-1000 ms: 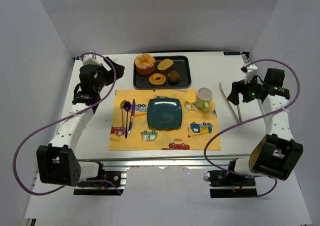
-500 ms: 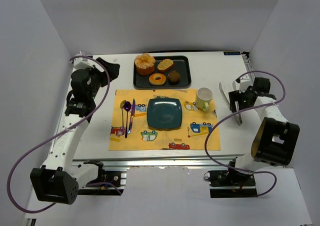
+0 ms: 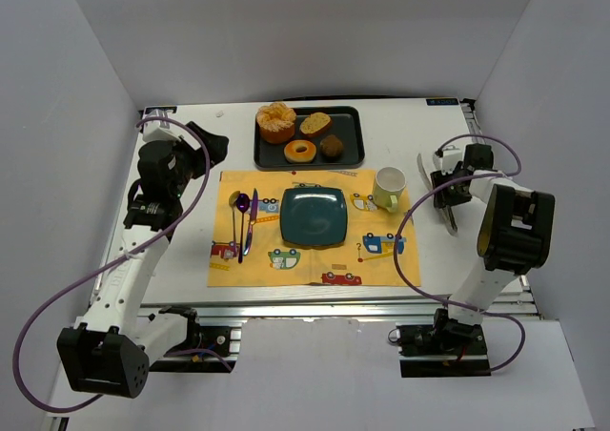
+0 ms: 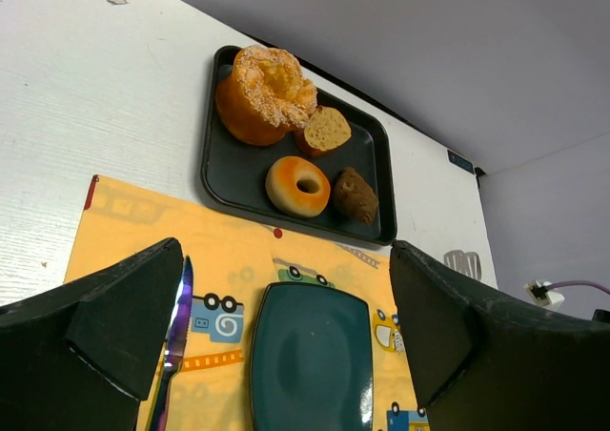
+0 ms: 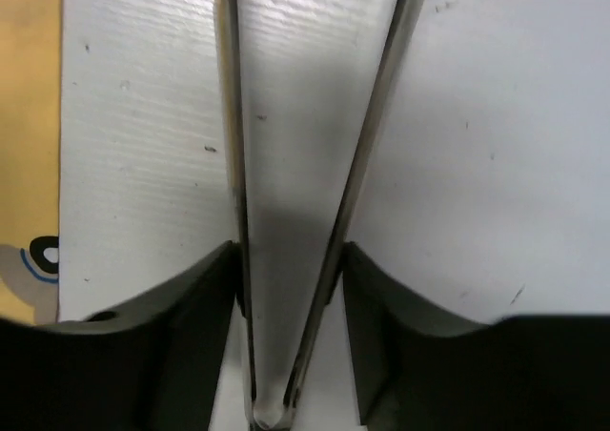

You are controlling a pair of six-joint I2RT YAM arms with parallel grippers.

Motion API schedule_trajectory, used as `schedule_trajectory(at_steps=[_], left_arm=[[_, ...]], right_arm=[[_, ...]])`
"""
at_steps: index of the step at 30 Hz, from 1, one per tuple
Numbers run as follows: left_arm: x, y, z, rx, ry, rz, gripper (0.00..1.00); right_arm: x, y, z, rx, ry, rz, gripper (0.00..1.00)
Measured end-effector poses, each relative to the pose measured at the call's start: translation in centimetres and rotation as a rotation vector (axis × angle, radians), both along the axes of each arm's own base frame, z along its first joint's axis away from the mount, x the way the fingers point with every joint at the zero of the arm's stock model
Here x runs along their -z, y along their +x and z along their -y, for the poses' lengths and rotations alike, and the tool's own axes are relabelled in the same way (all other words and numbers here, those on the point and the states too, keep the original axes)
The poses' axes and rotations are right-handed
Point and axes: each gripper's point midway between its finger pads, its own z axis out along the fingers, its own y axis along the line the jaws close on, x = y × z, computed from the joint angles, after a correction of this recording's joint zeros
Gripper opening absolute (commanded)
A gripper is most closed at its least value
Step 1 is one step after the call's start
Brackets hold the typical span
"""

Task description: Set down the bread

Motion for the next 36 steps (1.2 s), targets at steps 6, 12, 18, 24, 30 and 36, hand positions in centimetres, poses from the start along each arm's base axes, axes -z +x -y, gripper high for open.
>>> schedule_trajectory(at_steps=[6, 12, 18, 24, 30, 36], left_arm=[[0.1, 0.0, 0.0, 0.002, 0.01, 0.0, 0.98], [0.0, 0.0, -0.1, 0.003, 0.014, 0.002, 0.98], [-0.4, -0.3, -0.1, 0.002, 0.011, 0.014, 0.98], [-1.0, -1.0, -0.2, -0.002, 0.004, 0.024, 0.98], [-2.4, -1.8, -0.6, -0.025, -0.019, 0.059, 0.98], [-2.9, -2.6, -1.1, -0.055, -0.031, 0.077, 0.98]], right_arm=[[-0.2, 1.0, 0.0, -0.01, -0.001, 0.016, 0.0], [-2.8, 1.2, -0.9, -0.088, 0.016, -0.003, 0.11], [-17.6, 7.8, -9.1, -0.421, 0.032, 0.333, 0.35], [-26.5, 6.9, -21.8, -0.762, 0.106, 0.527, 0.42], [-24.8, 7.1, -26.6, -0.876, 0.159, 0.459, 0.42], [-21.9, 4.9, -28.9, -0.975, 0.126, 0.361, 0.41]])
